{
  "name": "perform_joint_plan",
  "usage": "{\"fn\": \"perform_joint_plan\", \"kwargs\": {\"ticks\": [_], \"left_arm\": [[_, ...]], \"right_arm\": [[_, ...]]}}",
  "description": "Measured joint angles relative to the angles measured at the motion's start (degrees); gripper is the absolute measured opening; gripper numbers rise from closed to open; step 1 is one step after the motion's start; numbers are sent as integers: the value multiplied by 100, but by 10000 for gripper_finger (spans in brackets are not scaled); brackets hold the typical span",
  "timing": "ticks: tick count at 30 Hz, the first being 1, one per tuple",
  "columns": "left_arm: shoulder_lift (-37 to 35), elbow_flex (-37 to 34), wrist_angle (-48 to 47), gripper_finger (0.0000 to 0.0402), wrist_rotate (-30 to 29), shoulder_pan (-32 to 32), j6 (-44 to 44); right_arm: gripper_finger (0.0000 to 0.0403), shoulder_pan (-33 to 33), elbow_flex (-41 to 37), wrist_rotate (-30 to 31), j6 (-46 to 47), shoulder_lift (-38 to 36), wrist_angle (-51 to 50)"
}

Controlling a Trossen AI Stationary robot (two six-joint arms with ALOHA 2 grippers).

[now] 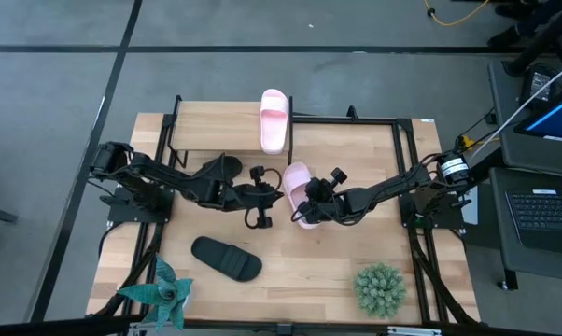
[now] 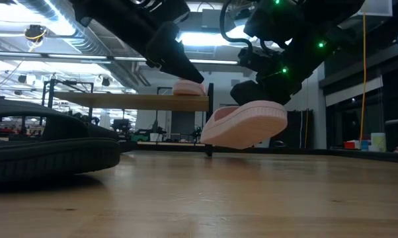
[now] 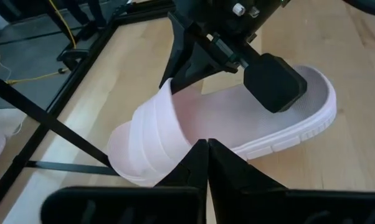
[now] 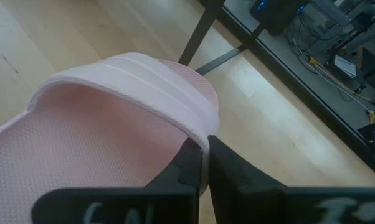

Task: Pick and place slides into the shelf
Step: Put the pink slide on the shelf

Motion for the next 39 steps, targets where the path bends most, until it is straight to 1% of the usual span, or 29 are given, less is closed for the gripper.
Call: {"fn": "perform_joint_plan", "kwargs": {"ticks": [3,9,13,19,21,25,28,37,39], "left_arm": [[0,0,-2,31,-1,0,-16],[0,0,-1,100,-14,0,-42],[59,0,57,127,-17,7,-52],[315,-7,378,132,37,-2,-219],[463,0,702,130,35,0,-316],[632,-2,917,129,-92,7,-317],[649,-4,986,129,-187,7,-324],[655,-2,1061,129,-217,20,-356],[706,-2,1216,129,-212,20,-354]], "right_arm": [[15,1,0,-6,1,2,0],[15,1,0,-6,2,2,0],[15,0,0,-6,4,2,0],[15,2,0,-6,152,4,4],[15,1,0,-6,155,4,7],[15,0,0,-6,162,4,7],[15,2,0,-6,164,4,8],[15,0,0,-4,162,4,9],[15,2,0,-4,162,4,11]]}}
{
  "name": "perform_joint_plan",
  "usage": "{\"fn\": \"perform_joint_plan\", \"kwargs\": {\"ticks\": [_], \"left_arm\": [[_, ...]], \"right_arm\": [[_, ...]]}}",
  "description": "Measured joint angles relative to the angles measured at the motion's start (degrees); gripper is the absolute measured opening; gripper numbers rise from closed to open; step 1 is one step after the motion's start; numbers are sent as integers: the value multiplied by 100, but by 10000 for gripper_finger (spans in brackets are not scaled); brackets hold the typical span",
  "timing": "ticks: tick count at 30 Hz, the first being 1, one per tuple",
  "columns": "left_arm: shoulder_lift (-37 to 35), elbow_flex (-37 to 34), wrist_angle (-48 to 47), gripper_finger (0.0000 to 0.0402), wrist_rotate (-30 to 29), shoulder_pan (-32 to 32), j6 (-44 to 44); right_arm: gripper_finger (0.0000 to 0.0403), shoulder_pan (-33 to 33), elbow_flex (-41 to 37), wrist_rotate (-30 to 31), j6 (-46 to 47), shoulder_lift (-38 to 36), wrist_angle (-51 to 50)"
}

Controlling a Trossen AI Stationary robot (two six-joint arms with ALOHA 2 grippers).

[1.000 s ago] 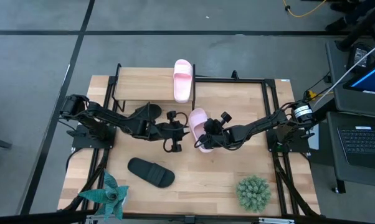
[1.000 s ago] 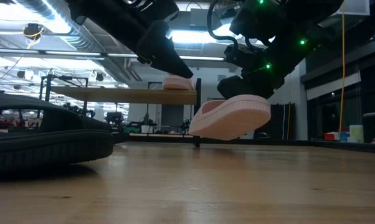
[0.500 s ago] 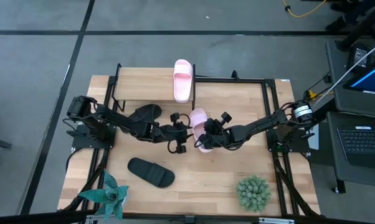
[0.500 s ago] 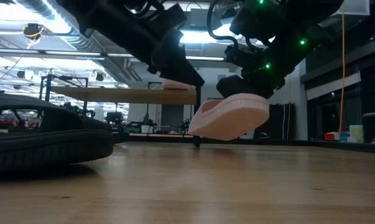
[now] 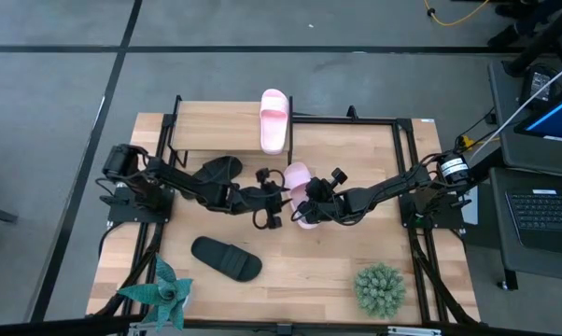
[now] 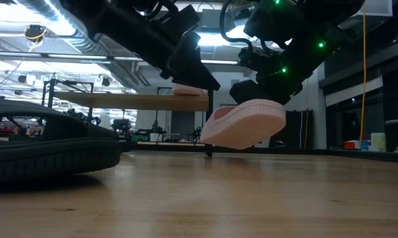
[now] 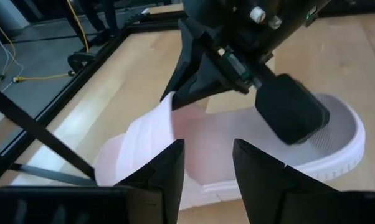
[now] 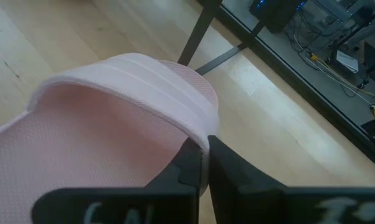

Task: Pick and place slides into the shelf
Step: Put the pink slide on the shelf

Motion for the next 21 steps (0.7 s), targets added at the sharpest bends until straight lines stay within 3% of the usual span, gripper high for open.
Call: {"fn": "perform_joint_plan", "kwargs": {"ticks": [21], "left_arm": [[173,34,243,128,196,201,-153]], "right_arm": [[14,0,0,61,-23,0,-2]]}}
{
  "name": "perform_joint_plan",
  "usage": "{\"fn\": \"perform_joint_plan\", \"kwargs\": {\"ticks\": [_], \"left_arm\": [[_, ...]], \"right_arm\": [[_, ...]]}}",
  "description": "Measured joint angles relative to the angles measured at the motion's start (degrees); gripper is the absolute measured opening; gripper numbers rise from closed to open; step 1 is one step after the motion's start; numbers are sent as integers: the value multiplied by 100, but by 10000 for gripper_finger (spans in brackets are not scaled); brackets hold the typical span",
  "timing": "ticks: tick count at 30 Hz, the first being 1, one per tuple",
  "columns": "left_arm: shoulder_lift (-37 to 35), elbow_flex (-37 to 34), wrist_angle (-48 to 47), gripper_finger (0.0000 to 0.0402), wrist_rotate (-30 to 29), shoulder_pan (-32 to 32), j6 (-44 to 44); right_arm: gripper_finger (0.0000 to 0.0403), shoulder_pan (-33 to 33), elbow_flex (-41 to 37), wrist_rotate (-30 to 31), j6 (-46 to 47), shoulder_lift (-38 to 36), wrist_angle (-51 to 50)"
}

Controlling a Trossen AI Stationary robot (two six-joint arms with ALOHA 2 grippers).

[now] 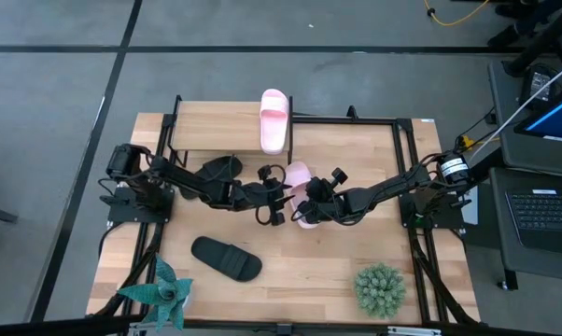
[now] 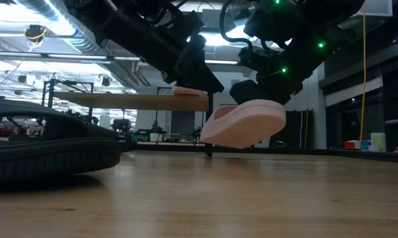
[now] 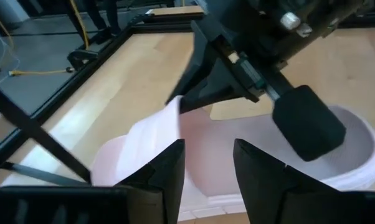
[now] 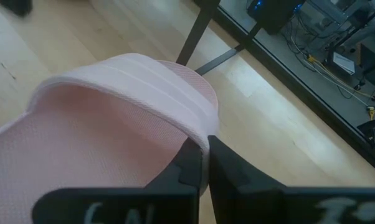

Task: Pick and place slides into the shelf
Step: Put the pink slide on the shelf

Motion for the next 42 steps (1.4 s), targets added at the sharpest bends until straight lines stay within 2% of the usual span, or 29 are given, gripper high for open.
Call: {"fn": "perform_joint_plan", "kwargs": {"ticks": [10,14,19,24,42], "left_arm": [[464,329,-39,128,-29,70,154],[472,438,-41,128,-53,74,341],[472,444,-114,128,-359,76,417],[472,447,-552,128,-374,98,278],[472,447,-867,128,-452,253,28]], "right_arm": [[14,-1,0,0,-29,0,-10],[14,-1,0,0,-30,0,-31],[14,-1,0,0,-104,0,-28],[14,-1,0,0,-106,0,-24],[14,-1,-2,-9,-69,0,6]]}}
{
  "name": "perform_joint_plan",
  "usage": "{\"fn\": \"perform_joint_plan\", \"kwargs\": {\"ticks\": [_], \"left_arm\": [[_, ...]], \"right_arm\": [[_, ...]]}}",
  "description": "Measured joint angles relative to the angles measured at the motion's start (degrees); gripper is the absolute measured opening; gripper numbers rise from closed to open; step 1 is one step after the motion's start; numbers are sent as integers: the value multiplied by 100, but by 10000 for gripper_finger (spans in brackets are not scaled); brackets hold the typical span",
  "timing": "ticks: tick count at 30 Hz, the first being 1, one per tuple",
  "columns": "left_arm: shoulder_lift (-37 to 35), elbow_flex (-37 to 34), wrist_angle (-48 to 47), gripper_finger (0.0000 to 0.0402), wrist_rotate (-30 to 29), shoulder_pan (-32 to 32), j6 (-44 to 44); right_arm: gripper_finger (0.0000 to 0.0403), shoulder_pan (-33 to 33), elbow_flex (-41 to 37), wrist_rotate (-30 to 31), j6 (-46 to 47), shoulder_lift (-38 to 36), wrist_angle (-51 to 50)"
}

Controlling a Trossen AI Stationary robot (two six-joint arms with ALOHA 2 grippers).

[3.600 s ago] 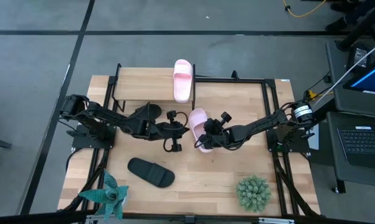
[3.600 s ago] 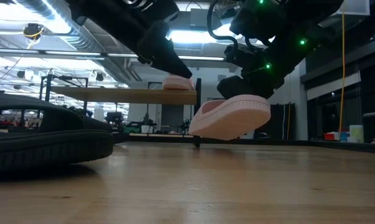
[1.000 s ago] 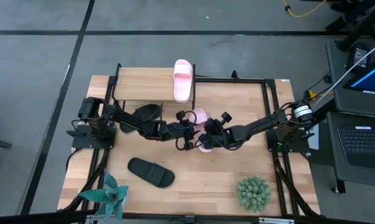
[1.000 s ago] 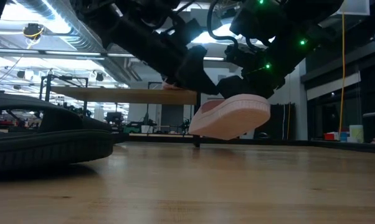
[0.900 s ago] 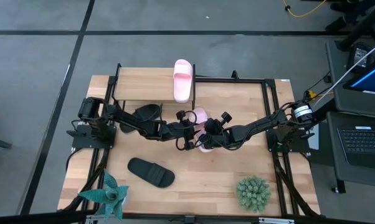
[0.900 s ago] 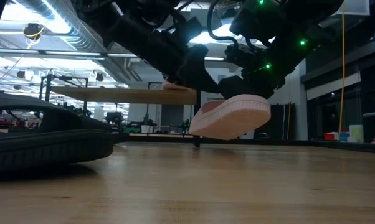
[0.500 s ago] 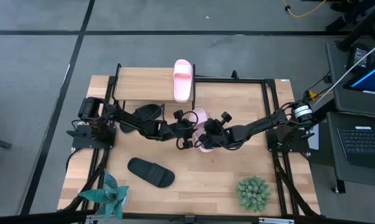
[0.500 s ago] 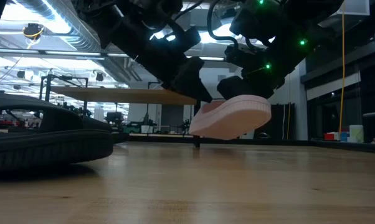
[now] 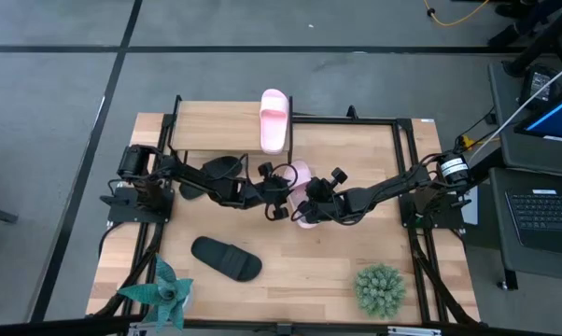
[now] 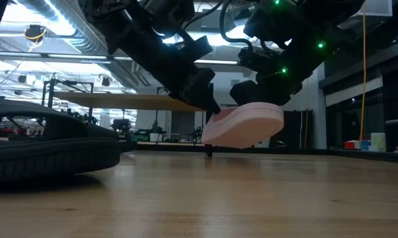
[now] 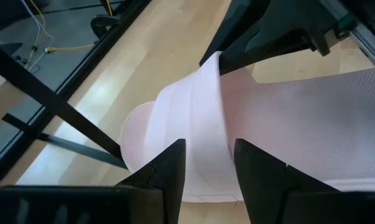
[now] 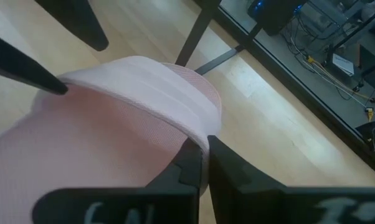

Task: Pick and place slides into the shelf
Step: Put the pink slide on the shelf

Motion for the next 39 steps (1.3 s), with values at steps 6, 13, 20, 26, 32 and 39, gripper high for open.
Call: {"fn": "perform_joint_plan", "kwargs": {"ticks": [6,13,20,26,32,39], "left_arm": [[0,0,10,128,157,-3,-179],[50,-2,35,128,146,-7,-190],[50,-2,50,128,-22,25,-303],[50,-2,-41,110,-107,23,-303],[50,0,-72,60,-111,23,-303],[48,0,-126,6,-156,23,-303]], "right_arm": [[14,0,0,6,66,0,-4],[14,0,0,5,66,0,6],[14,0,-1,3,60,0,49],[14,0,0,-7,40,0,54],[14,0,0,-13,16,0,55],[14,0,0,-11,-79,0,121]]}}
